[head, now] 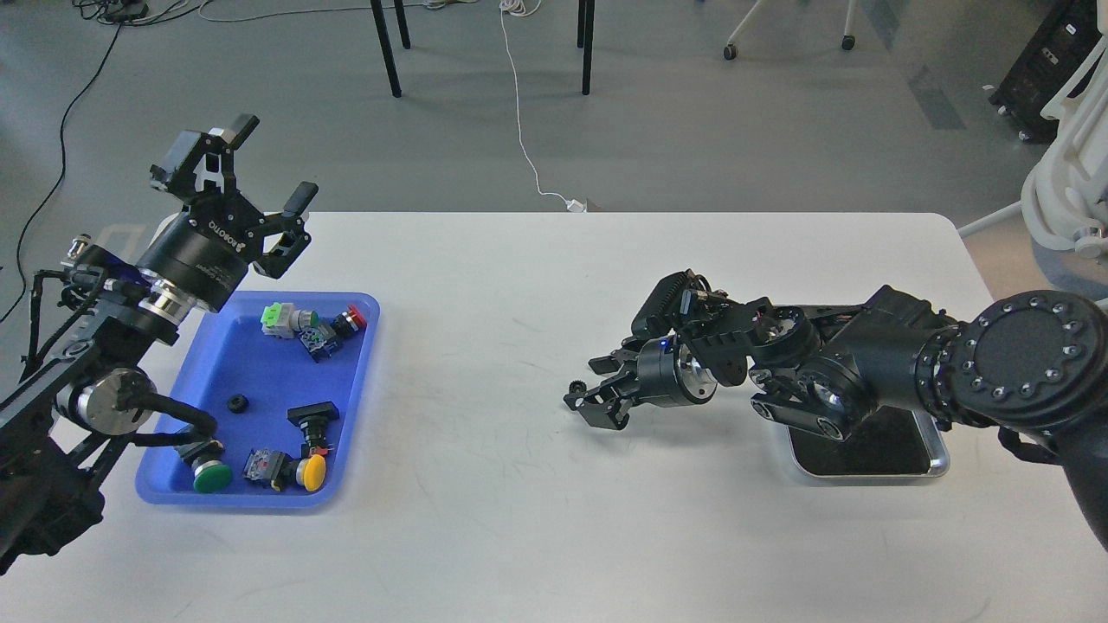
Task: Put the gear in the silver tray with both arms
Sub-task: 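Reach the right gripper to the black gear on the table and grasp it, then carry the gear with the right gripper and lower it into the silver tray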
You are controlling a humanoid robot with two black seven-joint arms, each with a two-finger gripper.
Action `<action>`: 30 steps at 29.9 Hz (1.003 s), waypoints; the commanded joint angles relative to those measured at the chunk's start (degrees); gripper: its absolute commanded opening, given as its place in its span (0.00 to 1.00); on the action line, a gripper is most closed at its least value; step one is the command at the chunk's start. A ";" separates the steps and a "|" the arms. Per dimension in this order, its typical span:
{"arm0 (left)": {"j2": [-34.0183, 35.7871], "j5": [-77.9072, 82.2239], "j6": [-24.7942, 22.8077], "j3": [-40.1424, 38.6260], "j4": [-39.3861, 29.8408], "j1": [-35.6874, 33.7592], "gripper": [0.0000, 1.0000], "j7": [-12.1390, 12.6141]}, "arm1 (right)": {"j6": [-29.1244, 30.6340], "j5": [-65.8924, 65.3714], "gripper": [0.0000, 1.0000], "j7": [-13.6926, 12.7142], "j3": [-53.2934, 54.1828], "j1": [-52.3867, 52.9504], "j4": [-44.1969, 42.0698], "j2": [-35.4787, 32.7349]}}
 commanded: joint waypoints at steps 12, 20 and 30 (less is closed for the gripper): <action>0.58 -0.09 0.00 -0.27 -0.03 0.09 0.98 -0.18 | -0.53 0.00 0.20 0.00 -0.08 -0.01 0.34 0.00; 0.58 -0.09 0.00 -0.27 -0.03 0.01 0.98 -0.18 | -0.53 0.00 0.13 0.00 -0.08 -0.01 0.16 0.00; 0.58 -0.09 0.00 -0.27 -0.03 0.09 0.98 -0.18 | -0.53 0.09 0.13 0.00 -0.08 2.09 -0.01 0.00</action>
